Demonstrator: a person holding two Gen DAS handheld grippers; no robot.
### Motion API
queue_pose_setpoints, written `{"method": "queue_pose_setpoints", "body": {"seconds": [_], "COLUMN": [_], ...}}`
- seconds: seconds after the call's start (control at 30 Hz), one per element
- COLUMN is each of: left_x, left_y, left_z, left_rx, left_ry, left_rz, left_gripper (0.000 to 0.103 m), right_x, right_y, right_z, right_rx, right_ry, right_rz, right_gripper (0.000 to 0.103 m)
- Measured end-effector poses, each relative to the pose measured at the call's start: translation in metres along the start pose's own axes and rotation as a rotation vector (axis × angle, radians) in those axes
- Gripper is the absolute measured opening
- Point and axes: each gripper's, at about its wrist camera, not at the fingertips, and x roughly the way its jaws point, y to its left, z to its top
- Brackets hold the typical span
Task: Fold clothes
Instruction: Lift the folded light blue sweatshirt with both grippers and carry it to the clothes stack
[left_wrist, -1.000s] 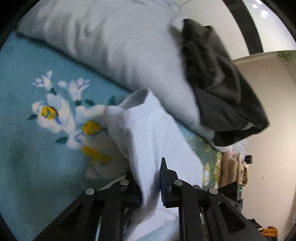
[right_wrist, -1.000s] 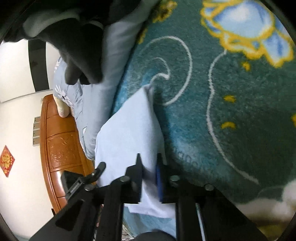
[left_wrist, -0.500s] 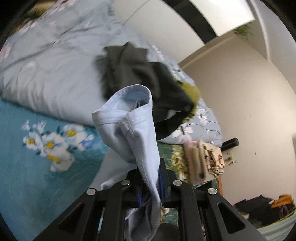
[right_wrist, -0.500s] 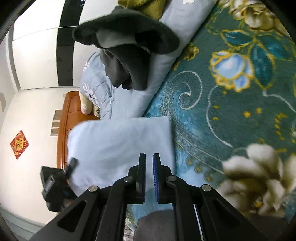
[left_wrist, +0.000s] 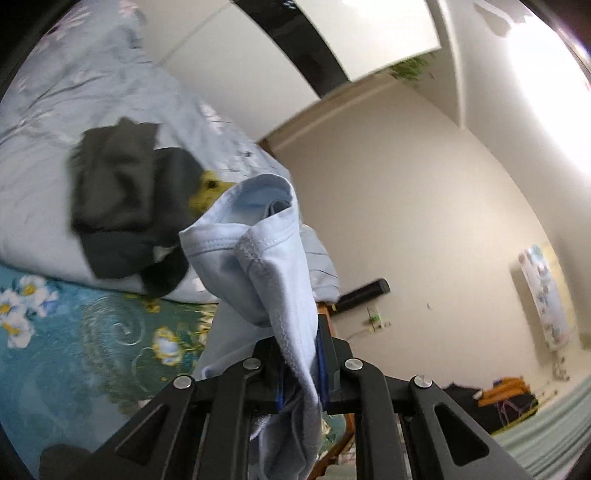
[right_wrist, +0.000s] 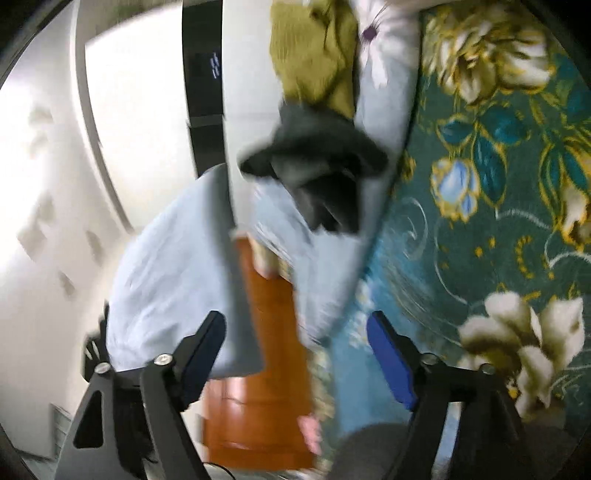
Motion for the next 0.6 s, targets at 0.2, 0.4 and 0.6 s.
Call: {"method": "queue_pose_setpoints", "body": {"seconds": [0.2, 0.4, 0.6], "left_x": [0.025, 0.039, 0.046], "left_y": [-0.055, -0.066, -0.041], "left_z": [-0.004, -0.017, -0.022], "left_rx": [0.073, 0.032, -0.033], "left_ry": [0.069, 0.123, 0.132], "left_rz": [0.008, -0.009, 0.015], "left_gripper": [0.013, 0.013, 0.013], "right_x": [0.001, 0.024, 0.031], "right_y": [0.006, 0.026, 0.035], "right_z": [0.012, 0.022, 0.036], "right_rx": [0.007, -0.037, 0.017], "right_ry": [-0.026, 0.025, 0.055], "right_rz": [0.277, 0.364, 0.455], "right_gripper": [0.100, 0.100, 0.083]}}
